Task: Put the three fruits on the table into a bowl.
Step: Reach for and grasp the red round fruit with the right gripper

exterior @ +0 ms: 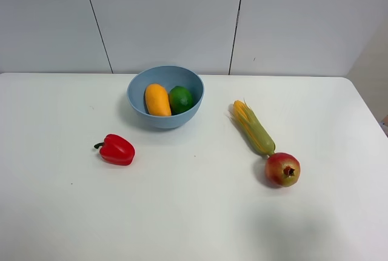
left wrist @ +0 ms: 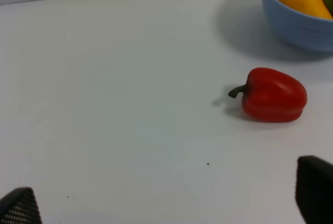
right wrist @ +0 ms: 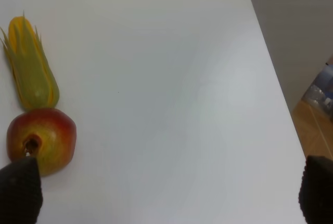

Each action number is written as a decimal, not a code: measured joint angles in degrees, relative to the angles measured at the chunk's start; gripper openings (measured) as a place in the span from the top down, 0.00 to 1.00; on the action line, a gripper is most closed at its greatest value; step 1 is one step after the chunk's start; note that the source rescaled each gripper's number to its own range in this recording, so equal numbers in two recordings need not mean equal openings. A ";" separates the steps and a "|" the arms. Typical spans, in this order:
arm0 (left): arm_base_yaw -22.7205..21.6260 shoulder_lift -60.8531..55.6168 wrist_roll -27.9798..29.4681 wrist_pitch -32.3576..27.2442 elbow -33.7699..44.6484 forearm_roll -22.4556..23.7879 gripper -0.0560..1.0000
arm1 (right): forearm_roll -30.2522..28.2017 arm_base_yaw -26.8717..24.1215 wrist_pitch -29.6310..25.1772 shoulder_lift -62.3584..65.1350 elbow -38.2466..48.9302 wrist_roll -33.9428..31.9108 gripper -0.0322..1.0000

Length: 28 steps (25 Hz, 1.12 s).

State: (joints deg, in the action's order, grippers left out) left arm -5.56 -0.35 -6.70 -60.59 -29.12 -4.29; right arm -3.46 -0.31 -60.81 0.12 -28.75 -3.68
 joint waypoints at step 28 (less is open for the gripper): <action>0.00 0.00 0.03 0.00 0.00 -0.02 0.02 | 0.00 0.00 0.00 0.00 0.00 0.00 0.00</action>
State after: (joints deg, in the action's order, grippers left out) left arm -5.56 -0.35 -6.67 -60.59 -29.12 -4.31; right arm -3.46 -0.31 -60.81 0.12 -28.75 -3.68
